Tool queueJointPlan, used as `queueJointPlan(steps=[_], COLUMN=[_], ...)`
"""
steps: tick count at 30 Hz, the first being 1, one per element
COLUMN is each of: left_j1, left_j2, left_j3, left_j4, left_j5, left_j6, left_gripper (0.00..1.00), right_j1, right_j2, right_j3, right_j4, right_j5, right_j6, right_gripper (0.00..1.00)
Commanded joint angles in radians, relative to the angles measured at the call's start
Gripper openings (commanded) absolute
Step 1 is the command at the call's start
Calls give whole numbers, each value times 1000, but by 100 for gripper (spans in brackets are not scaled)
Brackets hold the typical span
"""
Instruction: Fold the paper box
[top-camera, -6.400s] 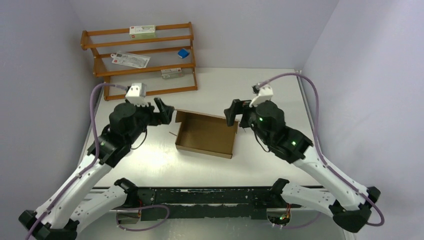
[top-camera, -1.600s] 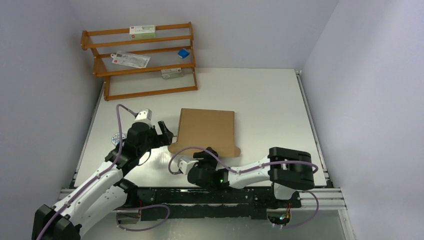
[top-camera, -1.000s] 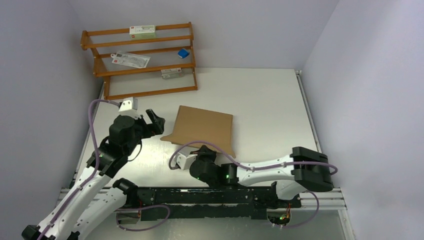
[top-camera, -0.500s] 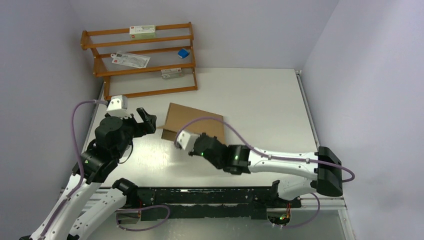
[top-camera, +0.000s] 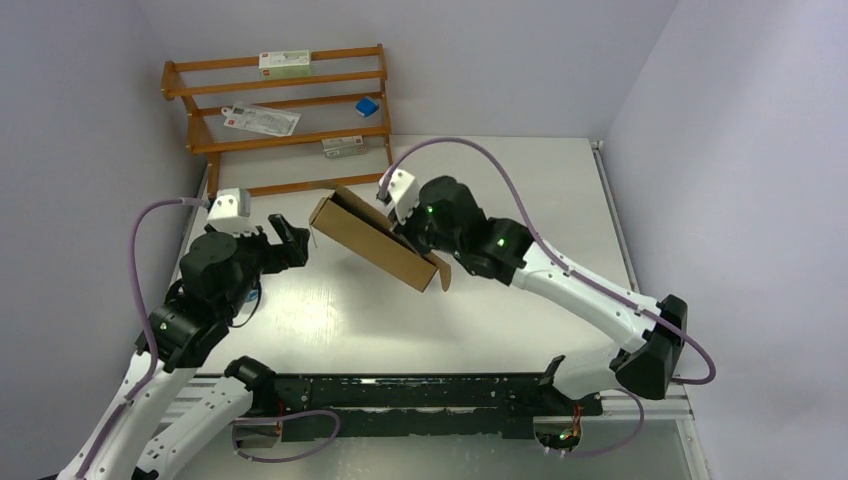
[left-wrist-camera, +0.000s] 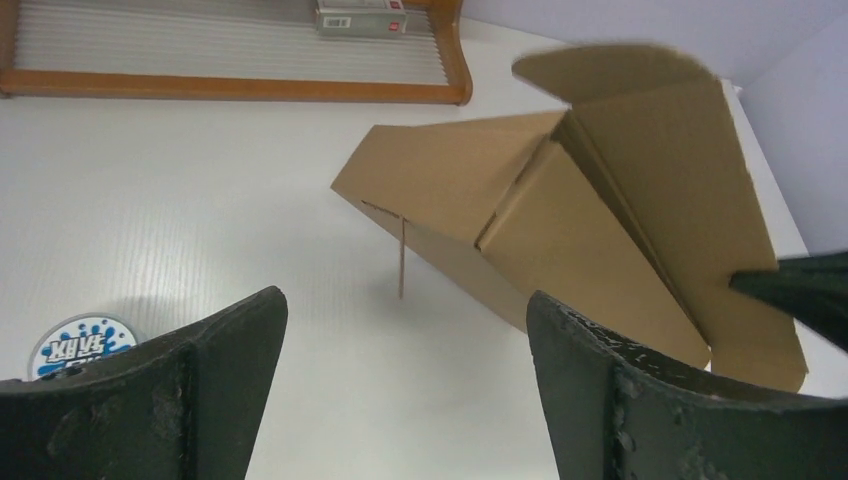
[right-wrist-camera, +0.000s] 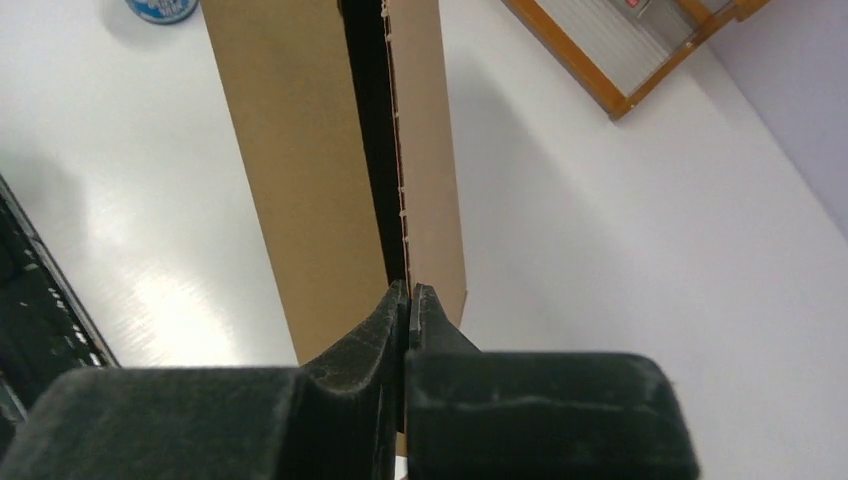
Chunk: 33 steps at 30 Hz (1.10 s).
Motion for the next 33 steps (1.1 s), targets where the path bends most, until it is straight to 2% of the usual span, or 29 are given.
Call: queueJointPlan(steps=[1, 5, 12, 25, 33], left_j1=[7, 7, 7, 7, 6], left_j2=[31, 68, 192, 420, 489], left_j3=[-27, -80, -168, -243, -328], left_j4=[21, 75, 221, 532, 695], left_j5=[91, 162, 243, 303, 399], left_j6=[-9, -30, -75, -135, -208], left_gripper=[92, 89, 85, 74, 66], right_j1=[-108, -175, -246, -253, -246], right_j2=[62, 163, 279, 486, 525], right_j3=[97, 191, 277, 474, 480], right_j4=[-123, -209, -248, -342, -359], right_j5=[-235, -305, -383, -377, -433], right_j6=[113, 134, 122, -9, -81], right_gripper=[0, 0, 0, 2, 3])
